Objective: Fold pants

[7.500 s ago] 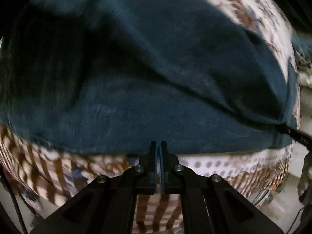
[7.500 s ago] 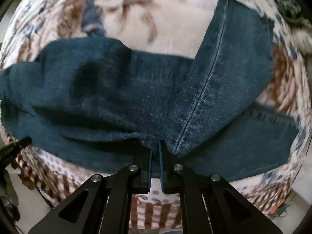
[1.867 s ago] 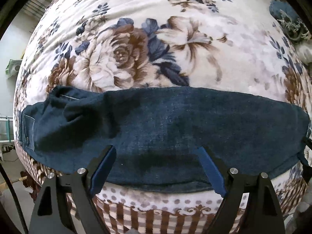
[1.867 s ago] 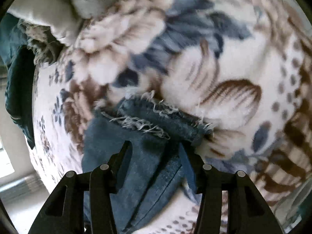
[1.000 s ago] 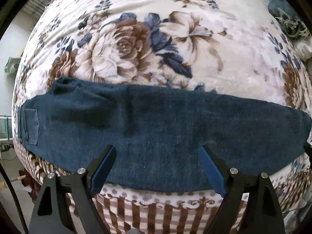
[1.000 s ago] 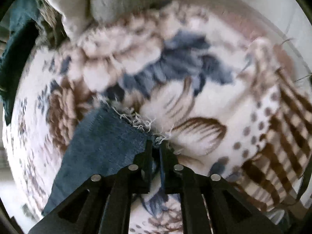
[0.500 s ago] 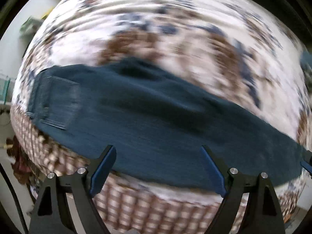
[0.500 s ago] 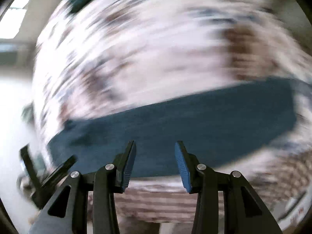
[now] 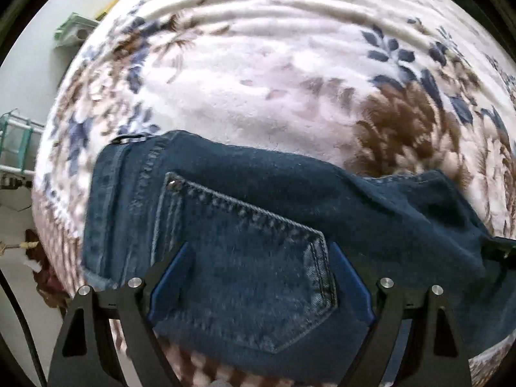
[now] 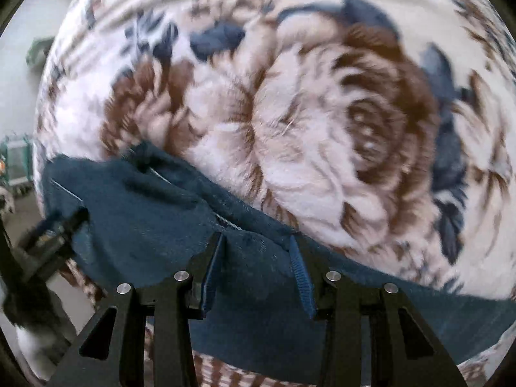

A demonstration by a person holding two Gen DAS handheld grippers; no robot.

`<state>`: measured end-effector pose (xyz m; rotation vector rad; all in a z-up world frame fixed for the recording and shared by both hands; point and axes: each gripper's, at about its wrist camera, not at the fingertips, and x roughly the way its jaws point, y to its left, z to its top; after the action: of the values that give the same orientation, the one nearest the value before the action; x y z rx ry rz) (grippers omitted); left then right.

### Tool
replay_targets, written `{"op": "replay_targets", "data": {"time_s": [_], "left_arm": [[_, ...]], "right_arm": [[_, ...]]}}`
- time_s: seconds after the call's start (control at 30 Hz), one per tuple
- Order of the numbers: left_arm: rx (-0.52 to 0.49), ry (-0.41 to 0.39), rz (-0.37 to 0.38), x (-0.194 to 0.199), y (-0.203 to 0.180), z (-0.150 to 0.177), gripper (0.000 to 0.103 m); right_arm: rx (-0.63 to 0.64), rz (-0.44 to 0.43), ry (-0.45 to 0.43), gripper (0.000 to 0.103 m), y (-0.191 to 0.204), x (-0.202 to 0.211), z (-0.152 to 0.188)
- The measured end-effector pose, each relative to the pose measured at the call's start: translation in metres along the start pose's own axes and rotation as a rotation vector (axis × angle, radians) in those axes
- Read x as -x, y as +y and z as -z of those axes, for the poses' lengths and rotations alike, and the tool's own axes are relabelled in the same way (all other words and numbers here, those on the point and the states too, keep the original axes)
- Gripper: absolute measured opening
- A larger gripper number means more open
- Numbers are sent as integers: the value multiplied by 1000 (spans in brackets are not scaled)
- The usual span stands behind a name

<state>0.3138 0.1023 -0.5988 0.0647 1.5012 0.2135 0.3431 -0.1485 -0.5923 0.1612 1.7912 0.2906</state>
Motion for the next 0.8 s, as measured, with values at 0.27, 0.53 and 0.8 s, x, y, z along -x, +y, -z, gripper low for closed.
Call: {"op": "replay_targets", "data": {"time_s": [0.27,0.53,0.8], "left_arm": [[-23,3,25,-4,3,4,87],[7,21,36,-2,12,7,87],[-2,31,37,-8,12,-4,87]], "right_arm": [[-115,34,-74,9,7,21,-4],[-88,-268,-39,52,52,18,-51],[-110,-312,122,20,75,-25,-90]]}}
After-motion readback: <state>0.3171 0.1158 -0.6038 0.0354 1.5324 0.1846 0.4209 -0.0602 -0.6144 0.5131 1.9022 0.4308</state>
